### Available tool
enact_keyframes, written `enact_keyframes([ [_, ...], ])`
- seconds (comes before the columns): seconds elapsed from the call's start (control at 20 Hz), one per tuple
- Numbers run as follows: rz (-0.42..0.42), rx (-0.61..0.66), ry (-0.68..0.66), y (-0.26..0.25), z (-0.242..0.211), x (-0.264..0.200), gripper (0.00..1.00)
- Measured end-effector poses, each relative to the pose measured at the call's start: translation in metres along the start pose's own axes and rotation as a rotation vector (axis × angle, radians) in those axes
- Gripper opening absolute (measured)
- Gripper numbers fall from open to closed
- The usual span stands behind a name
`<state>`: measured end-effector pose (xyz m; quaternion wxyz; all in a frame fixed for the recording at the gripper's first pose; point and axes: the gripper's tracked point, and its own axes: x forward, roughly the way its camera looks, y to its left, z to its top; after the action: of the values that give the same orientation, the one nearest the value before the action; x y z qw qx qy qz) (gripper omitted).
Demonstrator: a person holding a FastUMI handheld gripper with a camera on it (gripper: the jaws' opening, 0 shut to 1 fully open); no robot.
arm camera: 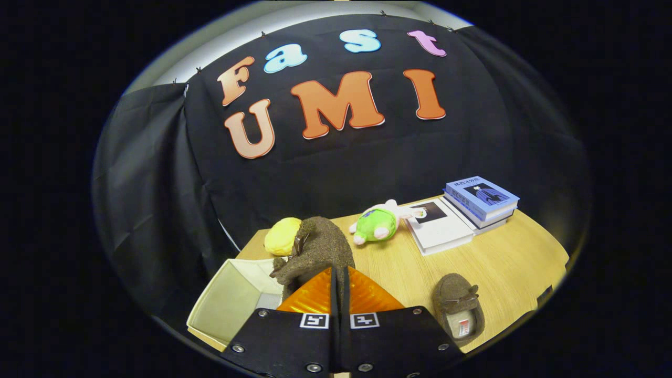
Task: Open the storage box then place both shoes into the box .Put the left shoe in first, then the right shoe, with the right side of both shoes facing outward in a uniform manner.
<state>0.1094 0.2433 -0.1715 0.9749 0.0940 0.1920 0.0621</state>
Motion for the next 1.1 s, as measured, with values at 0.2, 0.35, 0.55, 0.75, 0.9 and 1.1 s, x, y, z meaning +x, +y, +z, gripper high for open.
enact_keyframes([
  [0.2, 0.068, 0.013, 0.001, 0.049, 0.007, -0.002, 0.00],
  [0.35, 0.116, 0.032, 0.028, 0.084, -0.003, 0.005, 0.00],
  [0.55, 0.148, 0.081, 0.061, 0.120, -0.020, 0.015, 0.00],
  [0.75, 0.155, 0.104, 0.109, 0.145, -0.045, 0.026, 0.00],
  [0.9, 0.163, 0.103, 0.149, 0.163, -0.067, 0.033, 0.01],
  [1.1, 0.167, 0.090, 0.192, 0.176, -0.088, 0.037, 0.02],
])
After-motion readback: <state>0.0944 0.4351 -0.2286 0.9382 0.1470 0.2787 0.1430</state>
